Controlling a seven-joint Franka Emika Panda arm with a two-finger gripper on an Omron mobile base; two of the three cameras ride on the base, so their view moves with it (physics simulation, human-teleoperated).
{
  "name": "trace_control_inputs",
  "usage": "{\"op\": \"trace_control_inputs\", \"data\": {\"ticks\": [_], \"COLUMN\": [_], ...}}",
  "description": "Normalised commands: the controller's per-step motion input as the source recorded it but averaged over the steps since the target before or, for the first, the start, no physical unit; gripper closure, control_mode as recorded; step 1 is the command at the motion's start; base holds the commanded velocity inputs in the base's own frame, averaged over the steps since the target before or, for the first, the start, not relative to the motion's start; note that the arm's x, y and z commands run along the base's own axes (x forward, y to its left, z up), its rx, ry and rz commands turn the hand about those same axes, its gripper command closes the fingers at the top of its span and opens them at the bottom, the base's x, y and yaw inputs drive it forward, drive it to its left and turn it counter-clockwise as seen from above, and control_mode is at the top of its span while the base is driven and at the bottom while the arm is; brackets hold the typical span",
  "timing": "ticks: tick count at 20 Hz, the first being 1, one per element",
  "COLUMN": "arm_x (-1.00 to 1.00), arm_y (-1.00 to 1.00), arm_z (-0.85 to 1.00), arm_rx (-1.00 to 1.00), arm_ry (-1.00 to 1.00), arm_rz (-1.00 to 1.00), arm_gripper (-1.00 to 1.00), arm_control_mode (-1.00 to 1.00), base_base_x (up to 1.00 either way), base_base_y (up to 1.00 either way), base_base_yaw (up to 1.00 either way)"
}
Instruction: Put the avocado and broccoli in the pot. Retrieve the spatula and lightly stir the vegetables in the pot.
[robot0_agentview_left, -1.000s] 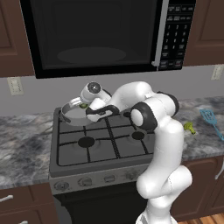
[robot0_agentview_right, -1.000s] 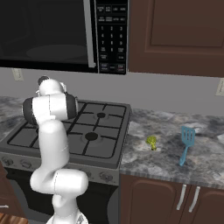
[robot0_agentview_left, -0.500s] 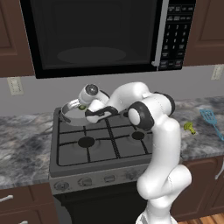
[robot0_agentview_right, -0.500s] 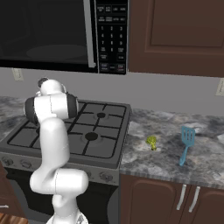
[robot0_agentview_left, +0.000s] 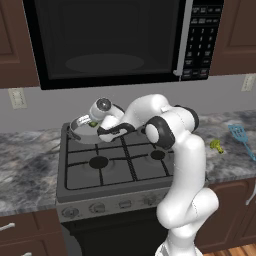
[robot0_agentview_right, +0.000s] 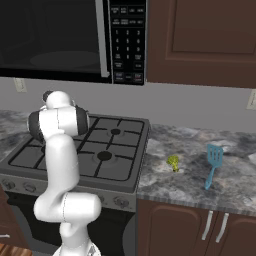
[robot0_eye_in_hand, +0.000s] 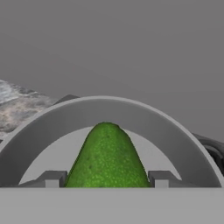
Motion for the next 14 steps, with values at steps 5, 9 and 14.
{"op": "trace_control_inputs", "data": {"ticks": [5, 9, 14], "arm_x": [0.00, 0.00, -0.05], "arm_y": [0.00, 0.00, 0.00], "arm_z": [0.00, 0.00, 0.01], "arm_rx": [0.00, 0.00, 0.00], "arm_ry": [0.00, 0.00, 0.00], "arm_rz": [0.00, 0.00, 0.00], "arm_gripper": [-1.00, -1.00, -1.00], "arm_control_mode": [-1.00, -1.00, -1.00], "base_base_x": [0.00, 0.00, 0.00], "base_base_y": [0.00, 0.00, 0.00], "base_base_yaw": [0.00, 0.00, 0.00]}}
